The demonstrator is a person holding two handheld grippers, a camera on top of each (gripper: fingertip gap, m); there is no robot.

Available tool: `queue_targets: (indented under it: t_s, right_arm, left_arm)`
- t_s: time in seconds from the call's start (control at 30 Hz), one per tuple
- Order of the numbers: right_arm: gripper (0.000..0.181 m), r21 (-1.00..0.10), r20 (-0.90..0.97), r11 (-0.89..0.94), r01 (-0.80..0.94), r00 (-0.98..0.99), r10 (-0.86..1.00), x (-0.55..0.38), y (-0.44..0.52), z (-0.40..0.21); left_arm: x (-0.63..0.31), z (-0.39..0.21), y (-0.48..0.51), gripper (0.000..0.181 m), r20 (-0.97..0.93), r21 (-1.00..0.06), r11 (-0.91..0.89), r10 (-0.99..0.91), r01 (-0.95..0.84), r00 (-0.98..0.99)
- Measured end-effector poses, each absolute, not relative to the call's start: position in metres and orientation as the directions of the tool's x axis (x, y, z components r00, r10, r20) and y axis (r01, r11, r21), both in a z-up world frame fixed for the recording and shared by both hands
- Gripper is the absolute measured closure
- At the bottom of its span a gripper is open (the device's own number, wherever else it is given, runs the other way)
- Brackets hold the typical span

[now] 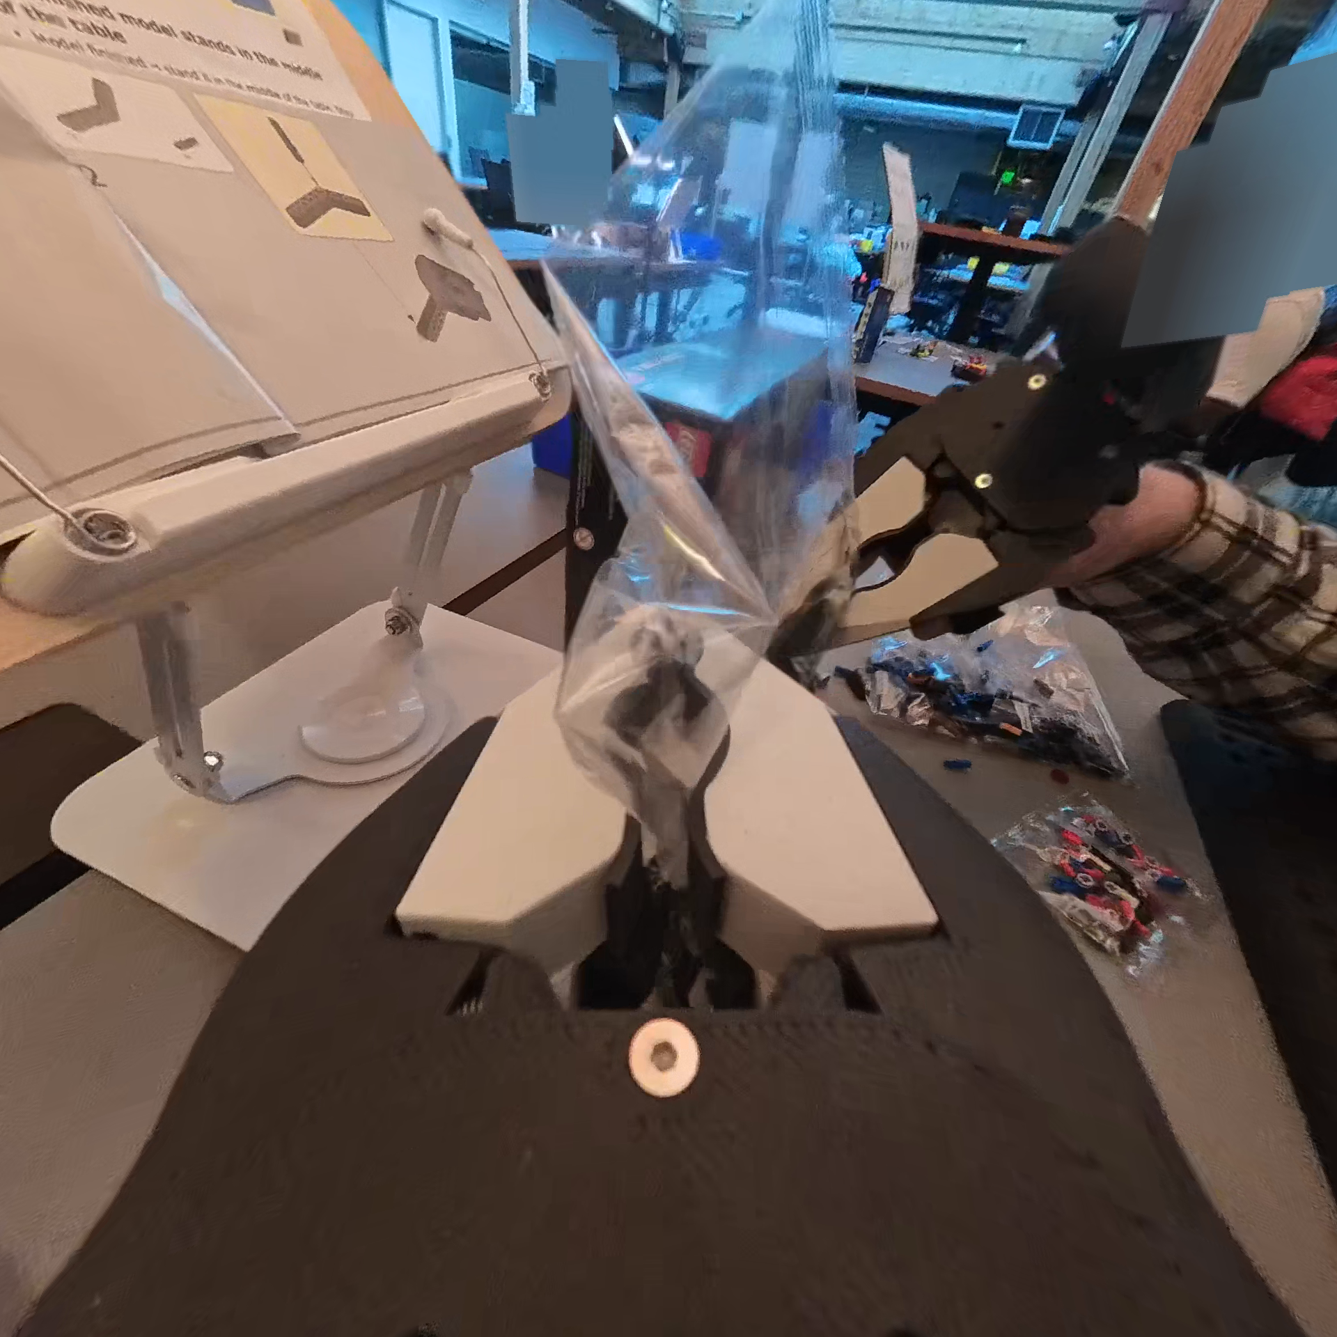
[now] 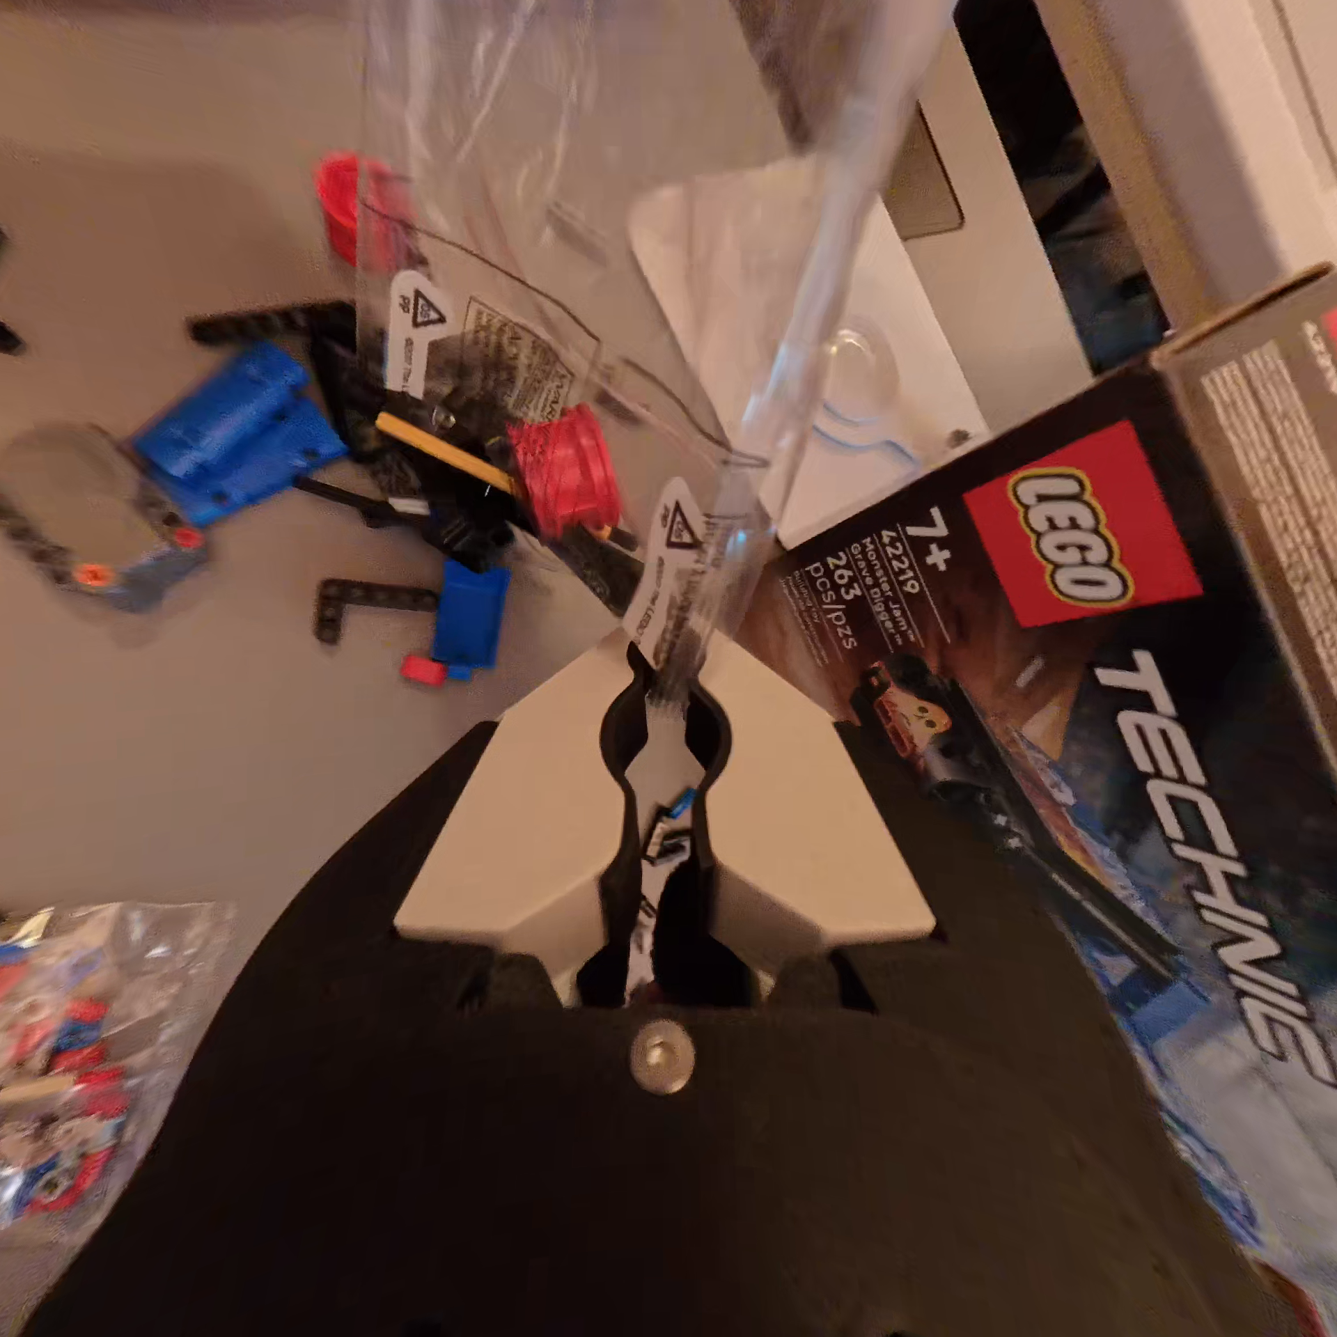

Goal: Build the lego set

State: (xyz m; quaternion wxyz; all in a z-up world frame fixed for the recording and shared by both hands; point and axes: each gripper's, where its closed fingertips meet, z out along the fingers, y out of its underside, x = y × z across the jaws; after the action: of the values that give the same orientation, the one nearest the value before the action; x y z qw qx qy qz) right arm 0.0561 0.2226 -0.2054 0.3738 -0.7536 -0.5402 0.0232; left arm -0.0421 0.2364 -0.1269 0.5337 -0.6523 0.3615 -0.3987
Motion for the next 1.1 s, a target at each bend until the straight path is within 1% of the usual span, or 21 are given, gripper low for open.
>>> queue_targets:
  t_s: [0.07, 0.2, 0.27, 0.33, 0.4, 0.43, 0.47, 0.57, 0.6, 0.63, 0.7, 0.77, 0.8, 0.87, 0.93, 0.97, 1.03, 1.1]
  right_arm:
    - [0.181, -0.578, 0.401, -0.122, 0.807, 0.411, 0.819, 0.050, 0.224, -0.204]
    - [0.181, -0.593, 0.449, -0.094, 0.800, 0.425, 0.786, 0.047, 0.228, -0.196]
    - [0.181, -0.619, 0.416, -0.100, 0.779, 0.433, 0.800, 0.045, 0.225, -0.193]
    - [0.181, -0.613, 0.446, -0.092, 0.785, 0.439, 0.780, 0.049, 0.228, -0.188]
    - [0.180, -0.649, 0.416, -0.093, 0.755, 0.454, 0.788, 0.045, 0.226, -0.178]
    - [0.180, -0.637, 0.421, -0.091, 0.766, 0.444, 0.791, 0.045, 0.226, -0.180]
    - [0.180, -0.618, 0.441, -0.087, 0.781, 0.436, 0.785, 0.047, 0.229, -0.182]
    - [0.180, -0.644, 0.417, -0.085, 0.760, 0.442, 0.794, 0.043, 0.226, -0.178]
    - [0.180, -0.624, 0.435, -0.080, 0.777, 0.431, 0.790, 0.044, 0.226, -0.180]
    - [0.180, -0.621, 0.443, -0.079, 0.780, 0.432, 0.786, 0.046, 0.227, -0.180]
    - [0.180, -0.661, 0.398, -0.088, 0.745, 0.448, 0.801, 0.042, 0.224, -0.175]
    - [0.180, -0.631, 0.426, -0.080, 0.771, 0.431, 0.795, 0.045, 0.225, -0.177]
    - [0.180, -0.633, 0.434, -0.076, 0.770, 0.434, 0.789, 0.046, 0.226, -0.174]
    - [0.181, -0.677, 0.379, -0.087, 0.731, 0.447, 0.810, 0.041, 0.222, -0.169]
    - [0.180, -0.633, 0.423, -0.080, 0.770, 0.431, 0.797, 0.048, 0.225, -0.173]
    - [0.180, -0.647, 0.426, -0.072, 0.759, 0.437, 0.792, 0.047, 0.225, -0.169]
    - [0.181, -0.702, 0.356, -0.081, 0.707, 0.447, 0.820, 0.040, 0.219, -0.162]
    - [0.180, -0.662, 0.402, -0.075, 0.746, 0.438, 0.804, 0.046, 0.223, -0.168]
  left_arm:
    - [-0.044, -0.129, 0.233, 0.178, 0.169, -0.983, -0.181, -0.912, 0.004, 0.375]
    - [-0.050, -0.137, 0.228, 0.181, 0.181, -0.981, -0.193, -0.912, 0.006, 0.368]
    - [-0.051, -0.147, 0.228, 0.181, 0.142, -0.983, -0.176, -0.906, -0.048, 0.398]
    - [-0.046, -0.152, 0.227, 0.181, 0.065, -0.987, -0.122, -0.904, -0.108, 0.423]
    - [-0.041, -0.162, 0.226, 0.181, 0.017, -0.981, -0.098, -0.904, -0.169, 0.428]
    - [-0.042, -0.166, 0.229, 0.181, -0.008, -0.978, -0.085, -0.898, -0.191, 0.441]
    - [-0.042, -0.168, 0.230, 0.181, -0.010, -0.978, -0.083, -0.897, -0.189, 0.442]
    - [-0.044, -0.170, 0.231, 0.181, -0.022, -0.976, -0.078, -0.892, -0.202, 0.451]
    - [-0.044, -0.170, 0.231, 0.181, -0.021, -0.976, -0.080, -0.892, -0.203, 0.452]
    - [-0.044, -0.170, 0.231, 0.181, -0.012, -0.977, -0.086, -0.892, -0.194, 0.452]
    - [-0.045, -0.165, 0.233, 0.181, -0.016, -0.982, -0.075, -0.884, -0.175, 0.467]
    - [-0.046, -0.163, 0.236, 0.181, -0.025, -0.981, -0.072, -0.875, -0.181, 0.483]
    - [-0.045, -0.161, 0.236, 0.181, -0.025, -0.982, -0.068, -0.877, -0.175, 0.480]
    - [-0.046, -0.156, 0.237, 0.181, -0.034, -0.986, -0.053, -0.870, -0.161, 0.492]
    - [-0.047, -0.151, 0.238, 0.181, -0.036, -0.988, -0.044, -0.865, -0.148, 0.500]
    - [-0.047, -0.148, 0.237, 0.181, -0.039, -0.990, -0.035, -0.866, -0.138, 0.498]
    - [-0.048, -0.143, 0.237, 0.181, -0.046, -0.990, -0.027, -0.862, -0.137, 0.505]
    - [-0.049, -0.139, 0.236, 0.181, -0.066, -0.990, -0.007, -0.862, -0.143, 0.503]
